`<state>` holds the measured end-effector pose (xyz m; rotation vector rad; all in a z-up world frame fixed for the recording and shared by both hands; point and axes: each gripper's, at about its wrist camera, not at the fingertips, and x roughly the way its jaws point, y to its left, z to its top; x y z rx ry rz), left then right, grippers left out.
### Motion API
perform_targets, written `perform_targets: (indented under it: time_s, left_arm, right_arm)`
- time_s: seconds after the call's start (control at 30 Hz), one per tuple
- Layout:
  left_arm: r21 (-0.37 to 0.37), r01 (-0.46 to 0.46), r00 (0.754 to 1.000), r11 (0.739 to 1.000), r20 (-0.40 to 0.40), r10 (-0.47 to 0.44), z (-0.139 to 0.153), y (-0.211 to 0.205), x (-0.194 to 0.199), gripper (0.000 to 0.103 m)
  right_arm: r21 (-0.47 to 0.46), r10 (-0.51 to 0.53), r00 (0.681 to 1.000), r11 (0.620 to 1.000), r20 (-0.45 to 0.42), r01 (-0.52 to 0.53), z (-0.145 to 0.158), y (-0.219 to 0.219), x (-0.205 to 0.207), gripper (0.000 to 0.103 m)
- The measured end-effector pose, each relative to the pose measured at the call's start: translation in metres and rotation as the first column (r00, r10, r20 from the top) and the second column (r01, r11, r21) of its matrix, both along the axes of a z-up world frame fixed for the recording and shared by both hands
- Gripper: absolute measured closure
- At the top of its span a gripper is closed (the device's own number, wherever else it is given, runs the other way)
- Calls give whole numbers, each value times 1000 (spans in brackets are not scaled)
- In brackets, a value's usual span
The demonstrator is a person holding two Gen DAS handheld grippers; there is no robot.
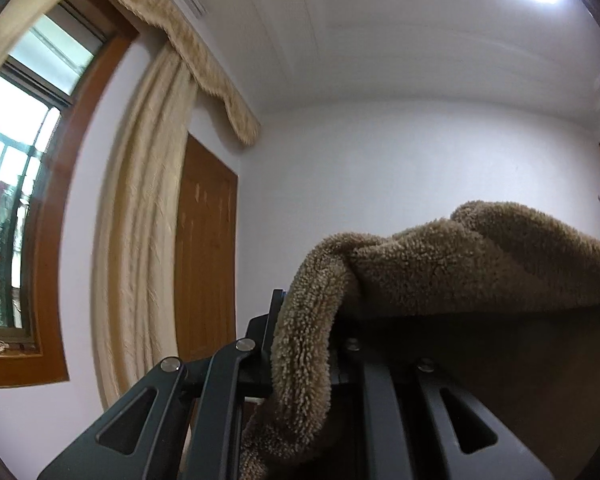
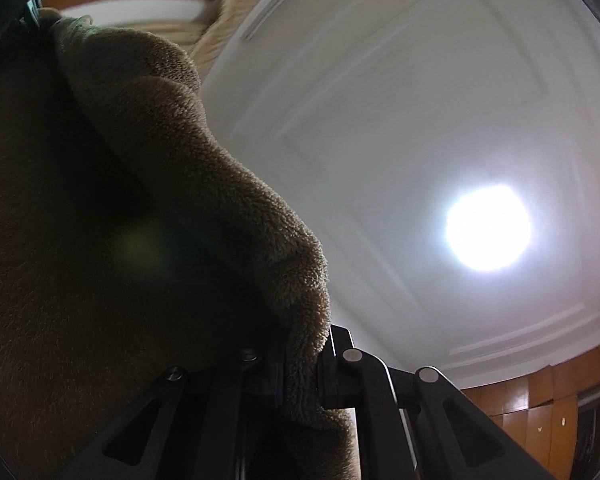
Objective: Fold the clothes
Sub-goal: 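Lower the held blanket edges toward the bed with both grippers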
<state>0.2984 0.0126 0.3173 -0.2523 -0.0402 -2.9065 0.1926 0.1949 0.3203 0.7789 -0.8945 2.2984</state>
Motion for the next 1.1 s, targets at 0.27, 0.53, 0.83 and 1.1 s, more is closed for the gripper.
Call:
perform_targets:
  time_s: [0.27,0.53,0.83,1.1]
  left_arm:
    - [-28,14,987,1000,163,-9,-31,15,-117,88]
    - [6,40,936,999,351,-39,-84,22,-208,88]
    - [6,45,842,999,539,-41,-150,47,-305,88]
    - [2,42,725,999,689,-31,-216,69,-387,88]
  right_arm:
    - [-62,-8,981,998,192,20,-9,1,-102,93]
    - [-112,-9,923,992,384,56,-38,-6,-184,93]
    - [-199,25,797,973,604,120,-79,3,-275,93]
    - [-211,34,647,957,762,199,-128,15,-353,93]
